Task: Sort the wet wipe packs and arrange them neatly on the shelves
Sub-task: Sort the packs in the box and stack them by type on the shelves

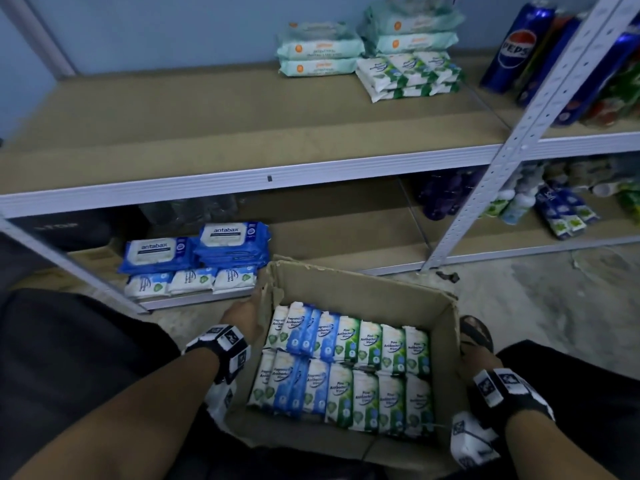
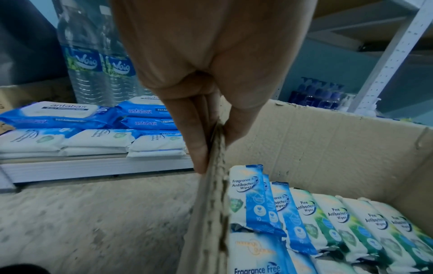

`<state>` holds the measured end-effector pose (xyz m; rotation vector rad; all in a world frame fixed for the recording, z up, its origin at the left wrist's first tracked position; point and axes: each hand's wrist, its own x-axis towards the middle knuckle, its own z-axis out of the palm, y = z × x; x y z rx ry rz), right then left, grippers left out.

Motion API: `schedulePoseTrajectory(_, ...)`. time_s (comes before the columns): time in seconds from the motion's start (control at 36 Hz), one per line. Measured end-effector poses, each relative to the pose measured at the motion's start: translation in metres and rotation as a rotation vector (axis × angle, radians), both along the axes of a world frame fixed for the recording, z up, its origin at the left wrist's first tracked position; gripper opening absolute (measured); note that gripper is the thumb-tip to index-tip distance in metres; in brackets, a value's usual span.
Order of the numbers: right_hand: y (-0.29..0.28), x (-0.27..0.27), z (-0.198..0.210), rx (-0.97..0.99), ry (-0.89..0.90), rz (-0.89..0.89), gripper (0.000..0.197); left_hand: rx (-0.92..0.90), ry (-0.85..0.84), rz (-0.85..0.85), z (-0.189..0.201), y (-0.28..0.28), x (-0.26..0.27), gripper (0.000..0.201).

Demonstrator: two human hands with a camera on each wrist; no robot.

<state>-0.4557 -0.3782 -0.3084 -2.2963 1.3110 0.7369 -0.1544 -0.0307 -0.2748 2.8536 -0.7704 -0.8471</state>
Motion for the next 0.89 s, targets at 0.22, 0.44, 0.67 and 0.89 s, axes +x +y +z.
schedulePoseTrajectory(0.22,-0.03,0.014,-0.024,0.039,-0.055,-0.061,0.043,-0.072,0.068,0.049,-0.001,0.034,-0.006,0.093)
schedulePoseTrajectory(0.44,0.01,0.064,0.041,0.064,-0.065,0.07,0.038,-0.074,0.038,0.164,-0.001,0.07,-0.01,0.062)
schedulePoseTrajectory(0.67,0.044,0.107,0.067,0.122,-0.135,0.121,0.043,-0.045,0.017,0.25,0.02,0.106,0.004,0.087)
schedulePoseTrajectory(0.89,0.061,0.139,0.067,0.11,-0.167,0.181,0.042,-0.054,0.009,0.324,0.017,0.132,0.012,0.091)
